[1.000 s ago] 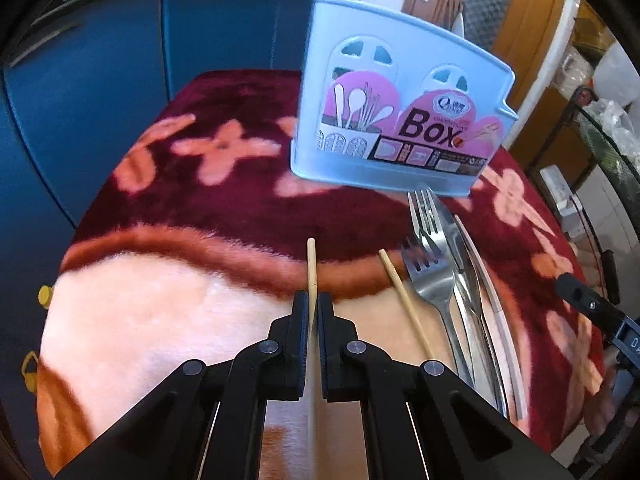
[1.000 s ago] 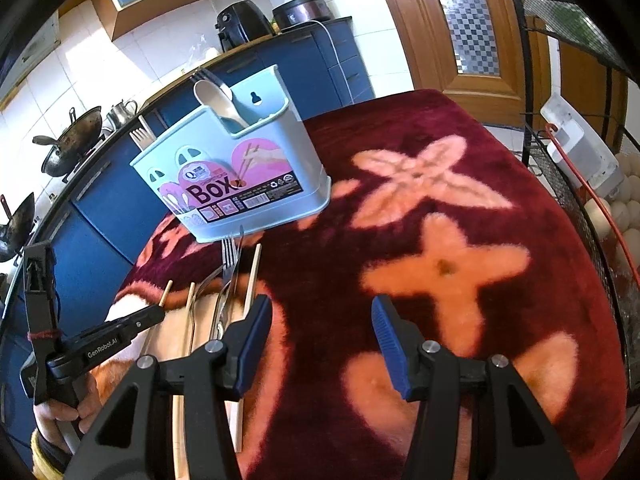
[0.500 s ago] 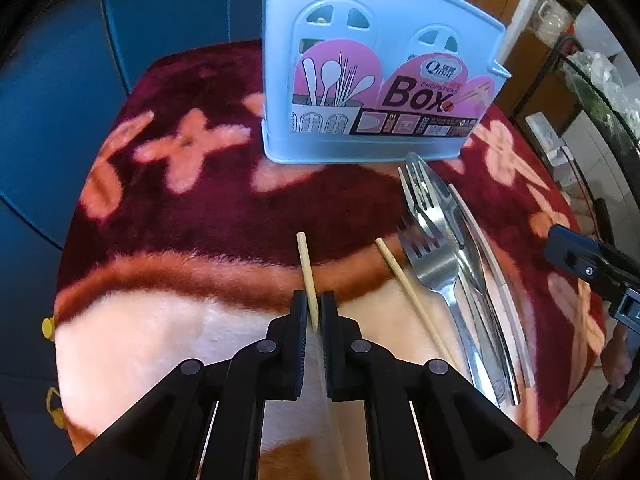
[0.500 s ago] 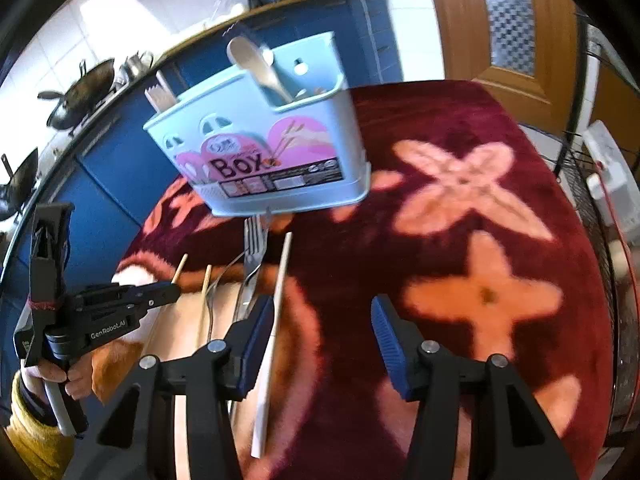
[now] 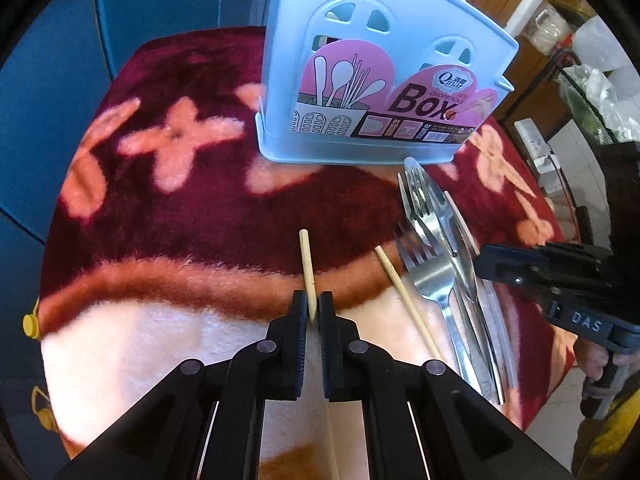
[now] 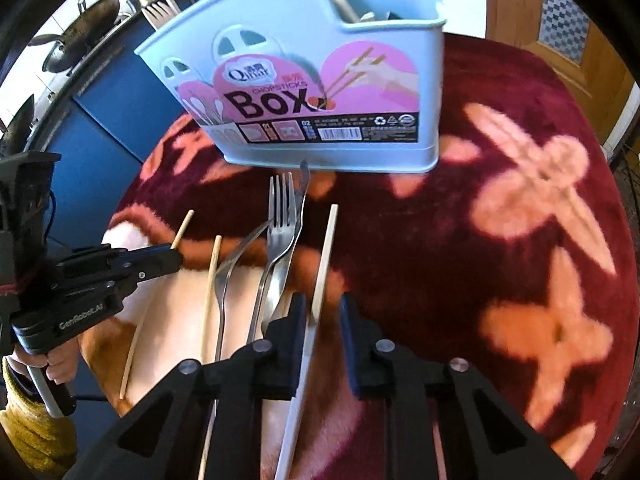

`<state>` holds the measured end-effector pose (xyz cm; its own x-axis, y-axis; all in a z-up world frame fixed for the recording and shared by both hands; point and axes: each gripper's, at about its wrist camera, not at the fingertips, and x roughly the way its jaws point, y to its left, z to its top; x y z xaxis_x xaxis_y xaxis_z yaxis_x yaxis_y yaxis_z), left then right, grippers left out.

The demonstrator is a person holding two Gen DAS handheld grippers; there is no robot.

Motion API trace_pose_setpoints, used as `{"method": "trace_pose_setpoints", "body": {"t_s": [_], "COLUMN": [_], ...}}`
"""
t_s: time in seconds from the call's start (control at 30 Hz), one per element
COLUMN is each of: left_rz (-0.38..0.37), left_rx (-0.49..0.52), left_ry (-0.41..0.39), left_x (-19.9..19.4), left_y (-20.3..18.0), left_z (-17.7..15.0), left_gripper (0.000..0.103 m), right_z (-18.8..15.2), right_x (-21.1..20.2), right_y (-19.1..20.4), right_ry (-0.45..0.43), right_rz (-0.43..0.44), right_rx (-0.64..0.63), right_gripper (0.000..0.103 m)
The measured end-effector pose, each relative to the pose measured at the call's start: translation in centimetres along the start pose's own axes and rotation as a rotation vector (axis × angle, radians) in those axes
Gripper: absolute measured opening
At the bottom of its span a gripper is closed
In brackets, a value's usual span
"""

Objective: Organize utensils
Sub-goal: 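Grasp a white chopstick with the right tool while the left tool holds its chopstick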

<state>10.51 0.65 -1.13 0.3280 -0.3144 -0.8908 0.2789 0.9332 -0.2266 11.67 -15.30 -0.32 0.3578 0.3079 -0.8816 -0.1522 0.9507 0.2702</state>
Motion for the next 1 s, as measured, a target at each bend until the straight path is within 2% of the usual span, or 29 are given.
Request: {"method": "trace_pose_setpoints", "body": {"t_s": [0.17, 0.3, 0.37, 0.57, 0.73, 1.0], "left_rz": [-0.014, -0.012, -0.011, -0.055, -0.070, -0.064], "left_rx": [0.008, 0.020, 0.019, -0.010, -0.025, -0.018], "left_ry": [0.026, 0.027, 0.021, -0.044, -0.127, -0.323], "left_x": [0.4, 0.6, 0.6, -0.4, -2.0, -6.5], "left_y": [-0.2, -0.5, -0.5, -0.8, -1.3, -2.7], "left_z": [0.5, 0.7, 0.7, 0.5, 0.0, -0.7], "left_gripper": [0.006, 0.006, 0.005, 0.004, 0.004, 0.004], "right_z": [0.9, 1.2, 1.1, 0.5, -0.7, -2.3], "right_x": [0.7, 0.8, 0.8, 0.4, -1.6, -5.9], "right_y": [0.4, 0.5, 0.5, 0.5, 0.7, 0.7], "right_ry": [0.043, 0.045, 0.035, -0.017, -0.121, -0.331], "right_rz": [-0.018, -0.026, -0.036, 0.008, 0.027, 0.040], "right_rx": [-0.031, -0.042, -0.051, -0.024, -0.021, -0.004], "right_gripper": [0.019, 0.017, 0.012, 0.007, 0.006, 0.006]}}
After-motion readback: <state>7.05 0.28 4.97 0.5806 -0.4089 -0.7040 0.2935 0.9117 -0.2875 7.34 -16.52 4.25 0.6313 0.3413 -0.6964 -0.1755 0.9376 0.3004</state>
